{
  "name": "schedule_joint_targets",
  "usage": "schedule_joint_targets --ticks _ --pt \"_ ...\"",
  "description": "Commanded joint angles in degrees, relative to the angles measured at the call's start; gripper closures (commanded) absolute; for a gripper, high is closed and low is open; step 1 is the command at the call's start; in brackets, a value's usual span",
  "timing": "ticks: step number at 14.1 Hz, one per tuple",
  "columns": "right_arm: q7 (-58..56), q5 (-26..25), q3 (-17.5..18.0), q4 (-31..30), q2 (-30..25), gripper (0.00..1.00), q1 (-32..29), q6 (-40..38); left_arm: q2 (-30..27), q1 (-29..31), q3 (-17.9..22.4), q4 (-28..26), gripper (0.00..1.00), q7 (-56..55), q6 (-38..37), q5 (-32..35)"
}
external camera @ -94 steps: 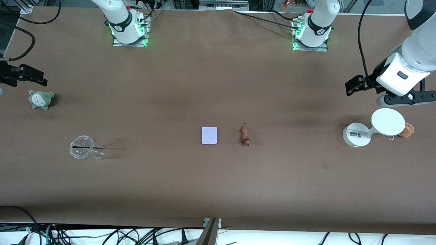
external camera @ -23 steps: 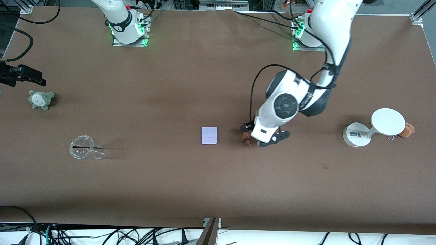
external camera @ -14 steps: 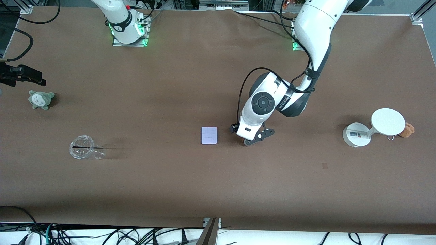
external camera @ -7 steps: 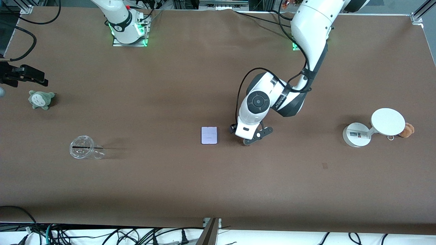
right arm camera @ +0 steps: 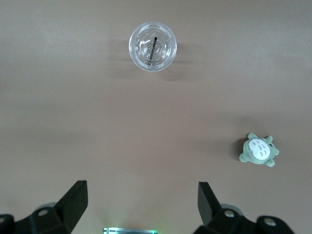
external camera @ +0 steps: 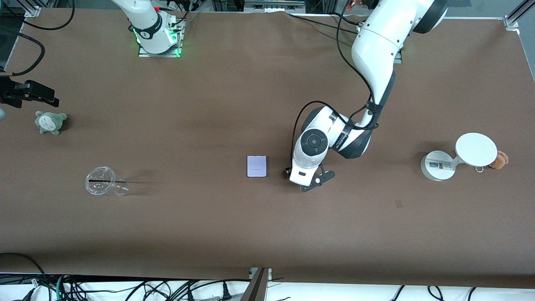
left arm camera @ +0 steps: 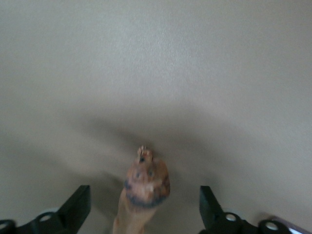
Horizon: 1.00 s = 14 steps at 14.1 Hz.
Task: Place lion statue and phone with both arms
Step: 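Close the left gripper on the lion figurine and lift it, then carry the figurine toward the white lamp while the right gripper reaches the phone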
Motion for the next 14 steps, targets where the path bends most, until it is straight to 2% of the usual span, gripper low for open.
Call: schedule_joint_targets --ticks 1,2,3,8,10,14 --pt "-0.85 0.19 0.01 0.43 0.42 0.00 -0.32 0.19 1.88 -0.85 0.67 2.67 0.60 -0.65 -0.03 2.53" --pt "-0.85 0.19 0.01 0.43 0.51 0.00 -0.32 0.19 1.79 -0.85 0.67 2.67 0.87 -0.39 -0.12 2.54" --pt "-0.85 0.19 -0.07 0.43 0.51 0.00 -0.32 0.19 1.53 -0.94 0.67 2.67 1.00 0.92 -0.12 2.54" --pt "-0.93 0.19 0.01 0.43 0.60 0.00 -0.23 0.19 -1.01 -0.06 0.32 0.30 1.00 5.68 -1.08 2.71" --pt "-0.93 0.27 0.01 0.43 0.68 0.00 -0.23 0.19 -3.73 0.38 0.49 -3.55 1.00 7.69 -1.52 2.89" --pt "-0.85 0.27 0.10 0.43 1.30 0.00 0.29 0.19 -9.88 7.04 0.41 -10.94 1.00 19.97 -1.43 2.80"
